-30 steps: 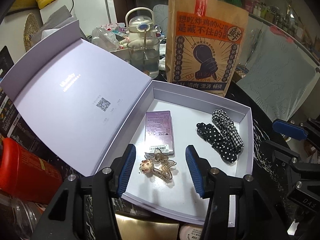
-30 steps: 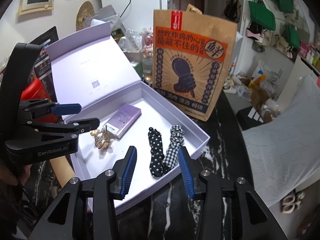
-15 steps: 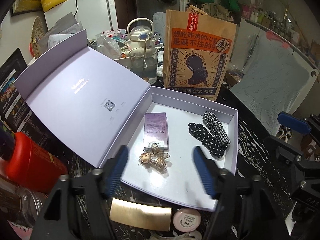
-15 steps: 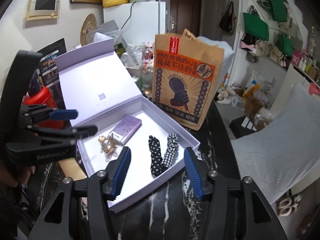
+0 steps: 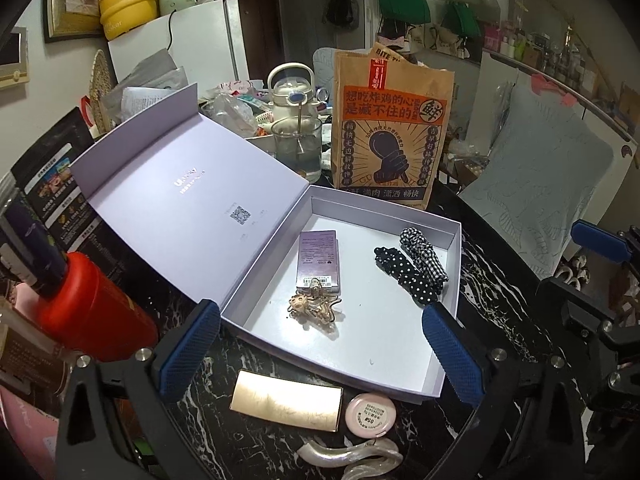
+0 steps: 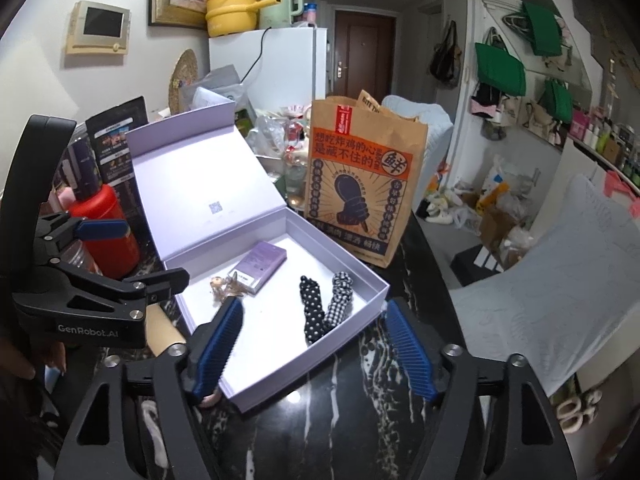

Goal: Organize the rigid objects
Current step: 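Withdraw both tools from the box toward the remaining items on the table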

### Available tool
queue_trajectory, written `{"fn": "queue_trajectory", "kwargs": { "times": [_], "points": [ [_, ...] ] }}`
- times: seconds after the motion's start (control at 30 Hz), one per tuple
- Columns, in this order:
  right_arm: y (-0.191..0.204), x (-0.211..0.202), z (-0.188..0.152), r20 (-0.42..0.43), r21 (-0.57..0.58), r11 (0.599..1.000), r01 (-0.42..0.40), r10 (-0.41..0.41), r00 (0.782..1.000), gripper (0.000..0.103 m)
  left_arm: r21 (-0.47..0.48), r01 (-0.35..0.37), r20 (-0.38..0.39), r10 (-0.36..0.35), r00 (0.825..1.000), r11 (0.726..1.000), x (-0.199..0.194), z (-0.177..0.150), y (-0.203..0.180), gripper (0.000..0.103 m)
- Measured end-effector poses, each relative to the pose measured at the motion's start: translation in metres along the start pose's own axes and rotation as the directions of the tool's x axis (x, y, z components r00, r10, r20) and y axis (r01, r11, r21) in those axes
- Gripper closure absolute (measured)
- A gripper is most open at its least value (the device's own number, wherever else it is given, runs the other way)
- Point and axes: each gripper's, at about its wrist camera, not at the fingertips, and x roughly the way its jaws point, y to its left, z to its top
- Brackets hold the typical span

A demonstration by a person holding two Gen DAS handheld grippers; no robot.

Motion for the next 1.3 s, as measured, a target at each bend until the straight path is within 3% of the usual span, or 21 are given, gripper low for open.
{"fn": "queue_trajectory", "kwargs": {
  "times": [0.17, 0.4, 0.7, 1.3],
  "points": [
    [0.001, -0.016, -0.005, 0.034, 0.015, 1.000, 0.007, -0.007, 0.999, 0.011, 0.001, -0.004, 0.022, 0.004, 1.000, 1.000, -0.017, -0.006, 0.000, 0.000],
    [0.004, -0.038, -0.011, 0.103, 0.035, 0.999, 0.038, -0.042, 0.994, 0.003, 0.000, 0.001, 0.044, -0.001, 0.999, 1.000, -0.041, -0.016, 0.001, 0.000],
    [0.016, -0.048, -0.025, 0.083, 0.045, 0.999, 0.020, -0.023, 0.996, 0.002, -0.022, -0.014, 0.068, 0.016, 0.998, 1.000, -0.063, -0.038, 0.010, 0.000],
    [0.041, -0.037, -0.073, 0.011, 0.070, 0.993, -0.099, 0.099, 0.995, 0.002, -0.060, 0.030, -0.030, -0.032, 0.999, 0.998, -0.053, -0.092, 0.019, 0.000]
  ]
}}
